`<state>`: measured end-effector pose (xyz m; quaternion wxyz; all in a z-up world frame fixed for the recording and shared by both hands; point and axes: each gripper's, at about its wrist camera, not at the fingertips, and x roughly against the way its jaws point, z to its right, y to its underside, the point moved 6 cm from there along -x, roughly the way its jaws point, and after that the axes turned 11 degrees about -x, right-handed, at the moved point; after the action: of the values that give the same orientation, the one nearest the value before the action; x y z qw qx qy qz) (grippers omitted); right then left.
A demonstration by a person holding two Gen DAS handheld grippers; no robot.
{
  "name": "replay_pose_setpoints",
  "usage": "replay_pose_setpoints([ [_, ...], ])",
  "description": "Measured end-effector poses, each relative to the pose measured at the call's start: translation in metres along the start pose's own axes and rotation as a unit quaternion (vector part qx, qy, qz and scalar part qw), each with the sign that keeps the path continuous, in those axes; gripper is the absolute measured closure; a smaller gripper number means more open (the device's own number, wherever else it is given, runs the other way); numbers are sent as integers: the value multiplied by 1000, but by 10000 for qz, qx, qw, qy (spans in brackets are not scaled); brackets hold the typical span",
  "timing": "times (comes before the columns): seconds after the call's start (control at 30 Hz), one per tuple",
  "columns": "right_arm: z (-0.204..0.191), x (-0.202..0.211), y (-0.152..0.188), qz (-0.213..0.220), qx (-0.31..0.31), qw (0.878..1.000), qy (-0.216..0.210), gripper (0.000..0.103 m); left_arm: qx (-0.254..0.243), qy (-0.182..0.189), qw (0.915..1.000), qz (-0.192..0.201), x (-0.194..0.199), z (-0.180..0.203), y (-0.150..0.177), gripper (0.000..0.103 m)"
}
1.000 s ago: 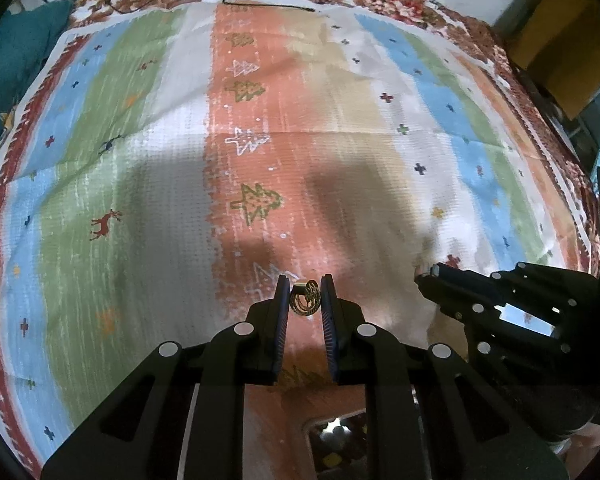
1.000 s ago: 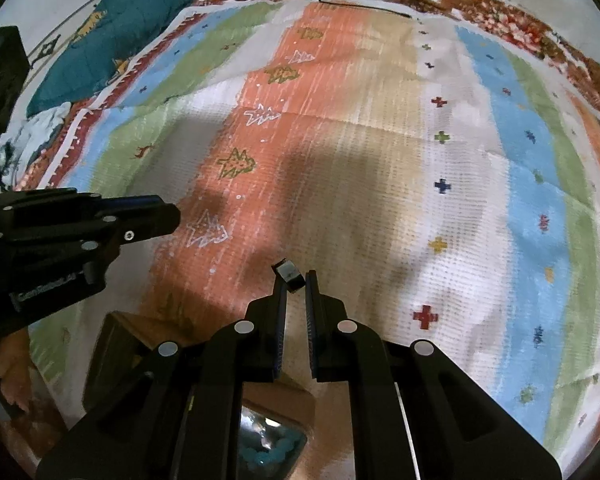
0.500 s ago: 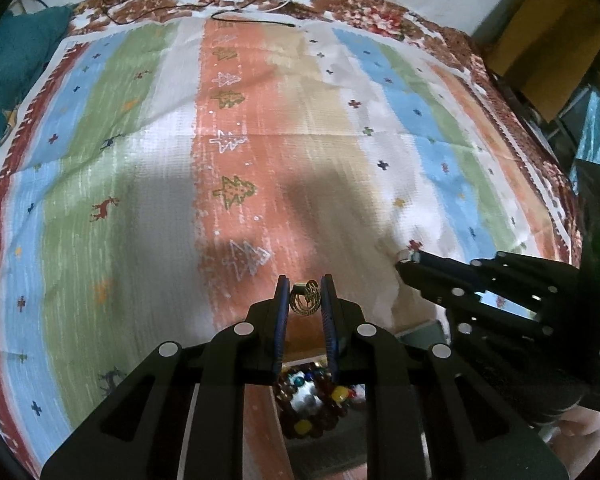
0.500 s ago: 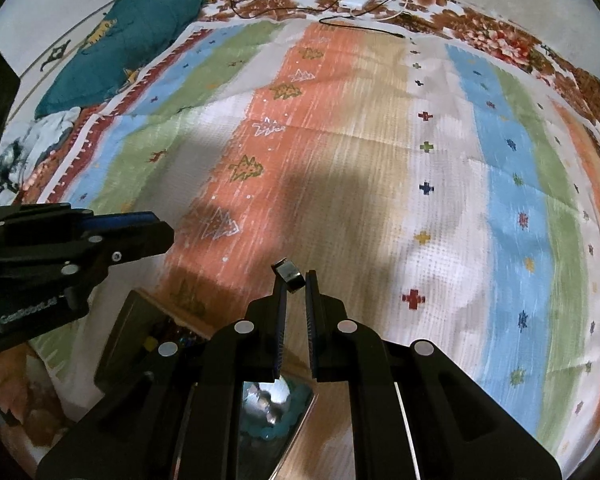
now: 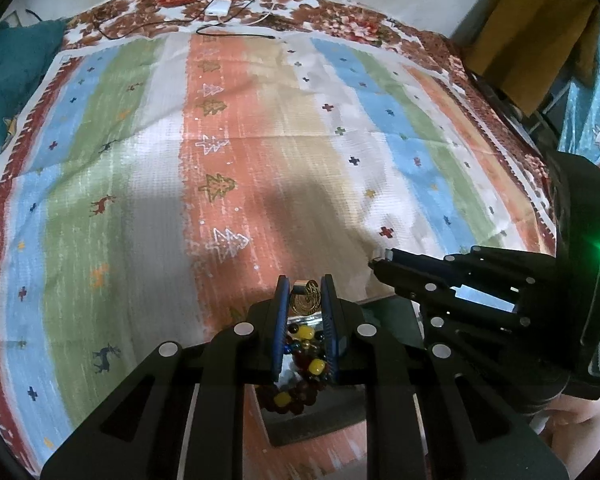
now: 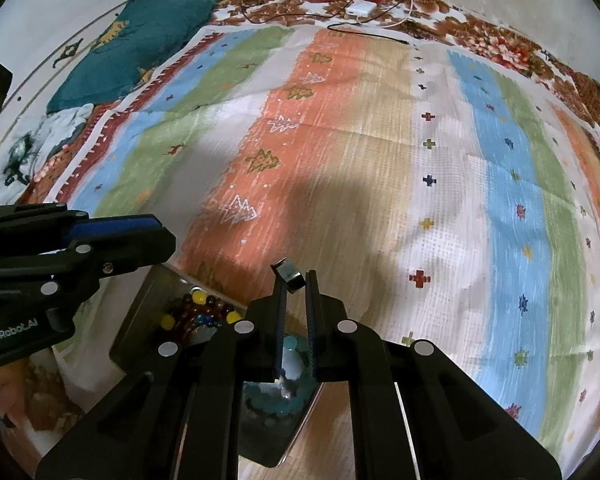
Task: Organize jewelry
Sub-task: 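Carry the gold and dark charms to the tin with left and right tools, then open both tools over the tin to drop the charms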
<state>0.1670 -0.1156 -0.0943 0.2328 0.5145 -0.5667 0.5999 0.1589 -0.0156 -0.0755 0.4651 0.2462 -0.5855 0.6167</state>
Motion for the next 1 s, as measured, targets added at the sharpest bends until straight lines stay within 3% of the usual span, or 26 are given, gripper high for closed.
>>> replay_pose_setpoints([
  [0.8,-17,19,40,-24,153,9991,-387,93,-192,-15,9998,18,13,22,32,88],
  [0.9,-14,21,44,15,81,9993,-359,92,-52,-16,10000,77,16,17,33,80],
  [0.93,-12,22,44,29,35,9994,-353,86,-26,-36,9999,98,18,16,35,79],
  [0.97,-10,23,45,59,-15,9994,-340,72,1,-59,9999,113,19,14,35,78],
  [1.0,-8,25,46,95,-41,9994,-330,68,21,-75,9999,118,20,13,37,78],
])
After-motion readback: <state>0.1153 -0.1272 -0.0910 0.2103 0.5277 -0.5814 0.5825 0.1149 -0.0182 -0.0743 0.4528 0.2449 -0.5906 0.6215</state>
